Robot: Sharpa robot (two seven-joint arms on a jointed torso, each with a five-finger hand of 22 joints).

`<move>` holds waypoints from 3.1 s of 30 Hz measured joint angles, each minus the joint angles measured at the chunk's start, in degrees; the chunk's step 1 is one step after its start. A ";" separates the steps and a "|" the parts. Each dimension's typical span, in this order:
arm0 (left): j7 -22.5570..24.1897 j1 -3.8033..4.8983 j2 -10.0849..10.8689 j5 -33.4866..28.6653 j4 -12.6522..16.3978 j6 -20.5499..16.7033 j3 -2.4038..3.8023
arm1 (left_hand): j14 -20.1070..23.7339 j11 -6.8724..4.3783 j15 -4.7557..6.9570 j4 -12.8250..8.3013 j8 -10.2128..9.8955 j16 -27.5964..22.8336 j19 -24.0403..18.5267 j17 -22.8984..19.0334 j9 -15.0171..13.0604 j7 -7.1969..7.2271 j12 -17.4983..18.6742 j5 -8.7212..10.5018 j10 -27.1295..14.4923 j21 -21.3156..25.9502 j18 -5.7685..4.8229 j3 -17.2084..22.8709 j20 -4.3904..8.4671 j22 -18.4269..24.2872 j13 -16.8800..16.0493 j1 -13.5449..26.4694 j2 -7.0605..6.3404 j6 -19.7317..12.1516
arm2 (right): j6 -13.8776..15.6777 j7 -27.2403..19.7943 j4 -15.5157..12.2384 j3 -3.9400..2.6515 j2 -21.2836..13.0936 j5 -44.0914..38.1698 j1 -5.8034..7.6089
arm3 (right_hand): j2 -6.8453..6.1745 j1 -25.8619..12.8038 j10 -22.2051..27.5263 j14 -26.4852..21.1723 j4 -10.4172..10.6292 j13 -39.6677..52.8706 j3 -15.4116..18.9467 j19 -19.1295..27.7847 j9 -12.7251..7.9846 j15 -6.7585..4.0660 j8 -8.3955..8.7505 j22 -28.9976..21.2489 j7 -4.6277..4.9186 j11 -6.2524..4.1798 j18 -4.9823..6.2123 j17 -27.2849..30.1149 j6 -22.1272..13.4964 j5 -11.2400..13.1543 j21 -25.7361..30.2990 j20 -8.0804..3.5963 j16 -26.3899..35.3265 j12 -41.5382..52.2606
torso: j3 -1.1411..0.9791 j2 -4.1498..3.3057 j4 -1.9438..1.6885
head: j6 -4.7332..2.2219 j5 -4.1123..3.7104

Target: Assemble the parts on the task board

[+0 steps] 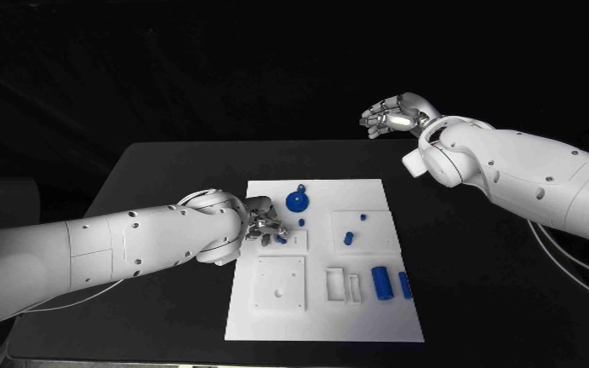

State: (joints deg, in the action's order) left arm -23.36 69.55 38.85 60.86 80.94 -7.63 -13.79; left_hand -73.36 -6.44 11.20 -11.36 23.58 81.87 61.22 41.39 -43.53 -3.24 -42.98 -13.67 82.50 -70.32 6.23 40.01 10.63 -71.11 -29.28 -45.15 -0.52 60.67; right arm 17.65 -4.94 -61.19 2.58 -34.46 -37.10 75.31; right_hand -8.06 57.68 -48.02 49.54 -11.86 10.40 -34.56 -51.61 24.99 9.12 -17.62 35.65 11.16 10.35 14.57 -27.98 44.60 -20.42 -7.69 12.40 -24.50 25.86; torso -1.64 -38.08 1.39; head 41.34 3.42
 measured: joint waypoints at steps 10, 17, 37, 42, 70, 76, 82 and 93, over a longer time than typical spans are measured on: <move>0.06 -0.15 -0.35 0.74 -0.07 -0.15 0.00 | -0.01 0.01 -0.01 0.02 0.00 0.00 0.00 0.00 -2.60 0.04 0.00 0.20 0.01 0.00 0.01 -0.02 -0.01 0.00 0.06 0.01 -0.01 0.04 | -0.02 0.00 -0.25 0.01 -0.01 -0.01 -0.04 | 0.22 -0.22 0.00 0.00 0.00 -0.21 0.00 0.00 -0.05 0.00 0.00 -0.07 -0.01 0.00 -0.04 0.15 0.00 0.00 0.00 0.00 0.00 0.00 | 0.00 0.00 0.03 | 0.07 0.01; 0.11 -0.21 -0.36 0.85 -0.15 -0.39 0.00 | -0.10 0.04 -0.09 0.11 -0.01 0.00 0.00 -0.05 -2.96 0.11 0.00 0.20 0.04 0.00 0.02 -0.09 -0.01 0.01 0.14 0.09 -0.09 0.12 | -0.02 0.00 -0.33 0.01 0.00 -0.01 -0.07 | 0.22 -0.22 0.00 0.00 0.17 -0.29 0.17 0.00 -0.11 0.00 0.00 -0.12 -0.01 0.00 -0.13 0.21 0.00 0.00 0.00 0.00 0.00 0.00 | -0.01 0.00 0.03 | 0.01 0.01; 0.88 -0.32 0.85 0.84 1.73 -5.43 -0.03 | -0.02 0.06 0.01 0.16 -0.07 0.00 0.00 -0.25 -3.00 0.12 0.00 0.44 0.06 0.00 0.05 0.15 -0.02 0.01 0.50 -0.29 0.20 0.13 | -0.06 -0.02 -0.28 0.01 -0.13 -0.01 -0.62 | 0.22 -0.21 0.00 0.00 0.01 -0.57 0.32 0.00 -0.16 0.00 0.00 -0.19 -0.01 0.00 -0.40 0.41 0.00 0.00 0.23 0.00 0.00 0.00 | 0.01 -0.05 0.00 | 0.14 -0.17; 1.49 -0.55 1.18 0.65 2.18 -8.38 -0.03 | 0.00 -0.09 0.03 0.16 -0.07 0.00 -0.09 -0.31 -3.00 0.12 0.00 0.65 -0.09 0.00 0.05 0.15 -0.11 0.01 0.64 -0.70 0.09 0.13 | -0.11 -0.02 -0.28 0.01 -0.19 0.00 -0.69 | 0.22 -0.21 0.00 0.00 0.01 -0.76 0.32 0.00 -0.23 0.00 0.00 -0.25 -0.01 -0.01 -0.40 0.52 0.00 0.00 0.23 0.00 0.00 0.00 | 0.01 -0.01 -0.02 | 0.18 -0.23; 2.57 -2.87 0.72 2.99 1.46 -10.61 -0.01 | -0.03 -0.08 0.00 0.67 0.11 0.00 0.05 -0.43 -3.97 0.12 -0.75 1.36 -0.08 0.00 0.09 0.29 0.02 0.02 1.18 -1.97 -1.20 0.13 | -0.61 -0.02 -0.25 0.02 -0.34 -0.48 -0.95 | 0.38 -0.38 0.00 -0.01 -0.15 -1.19 0.48 0.00 -0.36 -0.01 0.21 -0.42 -0.02 0.00 -0.45 0.86 0.00 0.00 0.45 0.00 0.00 -0.22 | 0.01 -0.03 -0.01 | 0.61 0.22; 2.79 -3.00 0.74 3.96 1.48 -10.74 0.01 | -0.11 -0.01 -0.08 0.93 0.13 0.22 0.16 -0.50 -4.28 0.12 -0.94 2.04 -0.01 -0.22 0.09 0.41 0.12 0.02 1.32 -1.96 -1.21 0.13 | -0.74 0.00 -0.23 0.02 -0.37 -0.48 -1.01 | 0.44 -0.44 0.00 -0.01 -0.15 -1.25 0.48 0.00 -0.42 -0.01 0.21 -0.42 -0.02 -0.01 -0.46 0.92 0.00 0.00 0.44 0.00 0.00 -0.22 | 0.01 -0.03 -0.03 | 0.70 0.19; 2.87 -3.03 0.77 4.64 1.50 -10.63 0.00 | -0.23 0.00 0.00 1.14 0.11 0.67 0.24 -0.60 -4.30 0.14 -1.78 4.73 0.00 -0.22 0.09 0.30 0.03 0.02 1.54 -3.15 -2.41 0.16 | -0.83 0.00 -0.18 0.02 -0.36 -0.48 -1.17 | 0.44 -0.44 0.00 -0.01 -0.15 -1.32 0.48 0.00 -0.42 -0.01 0.21 -0.45 -0.02 -0.01 -0.46 0.92 0.00 0.00 0.44 0.00 0.00 -0.22 | 0.00 -0.01 -0.01 | 0.76 0.25; 2.88 -3.03 0.90 5.32 1.53 -10.08 0.03 | -0.27 0.01 0.14 1.05 0.47 0.89 0.24 -0.67 -4.30 0.48 -2.28 6.85 0.02 -0.22 0.29 0.20 0.02 0.02 1.69 -3.99 -3.26 0.54 | -0.94 0.01 -0.13 0.02 -0.37 -0.48 -1.29 | 0.44 -0.43 0.00 -0.01 0.01 -1.37 0.64 0.13 -0.47 -0.01 0.21 -0.47 -0.02 -0.01 -0.49 0.97 0.00 0.00 0.44 0.13 0.00 -0.22 | 0.00 -0.02 -0.03 | 0.86 0.36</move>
State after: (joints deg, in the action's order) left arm -20.47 66.52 39.74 66.18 82.48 -17.71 -13.76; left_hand -73.62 -6.42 11.34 -10.31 24.05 82.76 61.46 40.72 -47.83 -2.76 -45.26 -6.82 82.52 -70.54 6.52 40.21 10.65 -71.09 -27.59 -49.14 -3.78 61.21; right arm 16.70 -4.92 -61.32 2.60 -34.83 -37.58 74.03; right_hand -7.62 57.25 -48.02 49.53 -11.85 9.03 -33.92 -51.48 24.53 9.11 -17.42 35.19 11.14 10.34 14.07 -27.00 44.60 -20.41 -7.25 12.52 -24.50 25.64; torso -1.64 -38.10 1.36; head 42.20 3.78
